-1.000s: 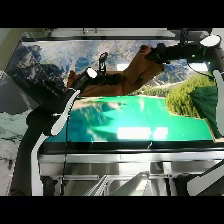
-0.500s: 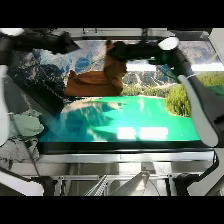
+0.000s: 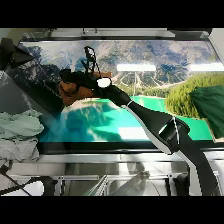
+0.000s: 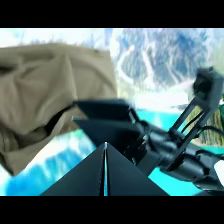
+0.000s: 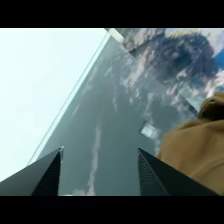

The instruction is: Fold the shirts.

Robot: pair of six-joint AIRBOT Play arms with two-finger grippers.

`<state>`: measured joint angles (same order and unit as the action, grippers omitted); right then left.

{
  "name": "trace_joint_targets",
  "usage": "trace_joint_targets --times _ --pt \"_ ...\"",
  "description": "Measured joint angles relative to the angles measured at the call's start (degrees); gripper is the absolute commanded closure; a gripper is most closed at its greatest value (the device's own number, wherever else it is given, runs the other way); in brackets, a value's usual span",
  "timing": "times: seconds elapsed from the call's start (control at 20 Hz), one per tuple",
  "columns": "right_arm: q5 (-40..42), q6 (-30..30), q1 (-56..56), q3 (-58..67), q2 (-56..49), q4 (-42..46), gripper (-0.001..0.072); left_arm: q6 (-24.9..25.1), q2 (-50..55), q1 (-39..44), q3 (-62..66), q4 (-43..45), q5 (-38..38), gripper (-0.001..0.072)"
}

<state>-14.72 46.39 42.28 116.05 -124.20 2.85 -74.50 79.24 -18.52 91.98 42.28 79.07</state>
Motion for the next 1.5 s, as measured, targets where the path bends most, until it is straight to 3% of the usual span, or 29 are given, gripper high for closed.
trace_joint_targets --times 0.05,0.25,0.6,0.65,0.7,0.75,1.05,1.45,1.5 --pt "0.02 -0.26 -0.28 0.35 0.17 -0.66 0.0685 0.2 -0.37 -0.2 -1.6 -0.09 -0.2 0.0705" --pt "-8.72 0.76 -5.95 0.87 4.44 1.55 0.0699 1.09 -1.22 -0.52 -5.14 -0.7 0.39 0.0704" --pt "-36.46 24.7 -21.46 -1.07 9.94 25.03 0.0697 3.65 -4.72 -0.63 -6.32 -2.49 2.95 0.0704" --pt "-39.45 26.58 -22.75 -1.68 10.14 27.89 0.0593 4.09 -5.22 -0.63 -6.38 -2.64 3.06 0.0704" --pt "-41.4 27.96 -23.65 -2.19 10.1 30.58 0.0132 4.24 -5.64 -0.63 -6.43 -2.64 3.13 0.0704" --pt "-43.08 29.44 -24.26 -2.56 9.7 33.2 0.0013 4.52 -6.01 -0.63 -6.45 -2.67 3.28 0.0704" --pt "-42.71 35.82 -25.49 -3.37 2.21 39.74 0.0014 4.94 -6.75 -0.63 -6.45 -3.13 4.98 0.0704" --pt "-35.47 37.2 -24.46 -3.1 -5.25 32.2 0.0018 7.56 -6.84 -0.63 -6.45 -3.32 4.96 0.0704" --pt "-34.58 37.22 -23.91 -2.93 -5.53 32.06 0.0064 7.87 -6.86 -0.63 -6.45 -3.32 4.83 0.0704"
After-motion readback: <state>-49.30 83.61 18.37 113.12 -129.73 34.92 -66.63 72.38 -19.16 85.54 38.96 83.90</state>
